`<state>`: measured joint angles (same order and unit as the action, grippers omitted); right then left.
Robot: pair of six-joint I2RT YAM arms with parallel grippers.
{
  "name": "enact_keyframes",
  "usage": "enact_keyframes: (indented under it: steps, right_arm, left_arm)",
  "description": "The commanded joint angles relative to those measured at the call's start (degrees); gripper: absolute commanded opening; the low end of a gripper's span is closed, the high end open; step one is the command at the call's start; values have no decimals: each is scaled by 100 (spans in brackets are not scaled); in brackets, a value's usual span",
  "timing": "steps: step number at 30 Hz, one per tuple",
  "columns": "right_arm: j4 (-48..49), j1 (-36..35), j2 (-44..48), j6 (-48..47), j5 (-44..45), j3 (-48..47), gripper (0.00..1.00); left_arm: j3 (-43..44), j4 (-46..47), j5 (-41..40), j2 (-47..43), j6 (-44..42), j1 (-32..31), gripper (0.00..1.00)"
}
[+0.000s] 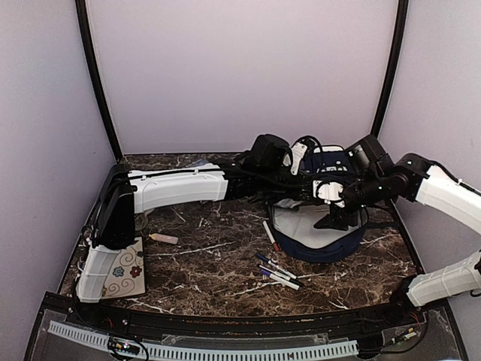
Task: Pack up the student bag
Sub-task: Place the largest pocket of the bag in the student bag.
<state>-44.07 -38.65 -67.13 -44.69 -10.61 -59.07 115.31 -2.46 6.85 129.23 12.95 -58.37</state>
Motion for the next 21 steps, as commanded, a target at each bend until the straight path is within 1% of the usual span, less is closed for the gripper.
enact_keyframes:
  steps: [1,2,5,7,8,11,12,14,17,21]
  right_arm:
    - [-1414,-26,47,-5,-1453,-964,62]
    - [-1550,-28,41,-35,-1476,-1110,62]
    - [-1777,-7,-10,-73,-950,-1512,62]
    - [-1895,145,-106,-143,-754,-1813,61]
    - [-1976,267,-183,-186,-786,-1981,61]
    - [-2142,668,-466,-310,-1054,-2530,61]
    - [-2096,769,-555,-285,-1080,-2672,61]
    - [-1657,903,-713,-6,-843,-2742,61]
    - [-788,903,-854,471,-532,-2492,62]
    - [336,896,-1321,1310,-449,-2305,63]
  left_arm:
    - [-419,-30,359,-609,240,-31,0]
    - [-547,28,430,-609,282,-26,0]
    - [-882,184,600,-609,393,-25,0]
    - [-1050,272,689,-609,478,-25,0]
    - [-1121,282,754,-609,514,-25,3]
    - [-1102,-20,701,-641,659,-19,25]
    - [-1102,-161,625,-700,714,-6,29]
    - [-1230,-337,513,-928,726,36,34]
    - [-1827,-294,195,-1529,706,136,41]
    - [-2726,-309,-321,-2424,790,384,56]
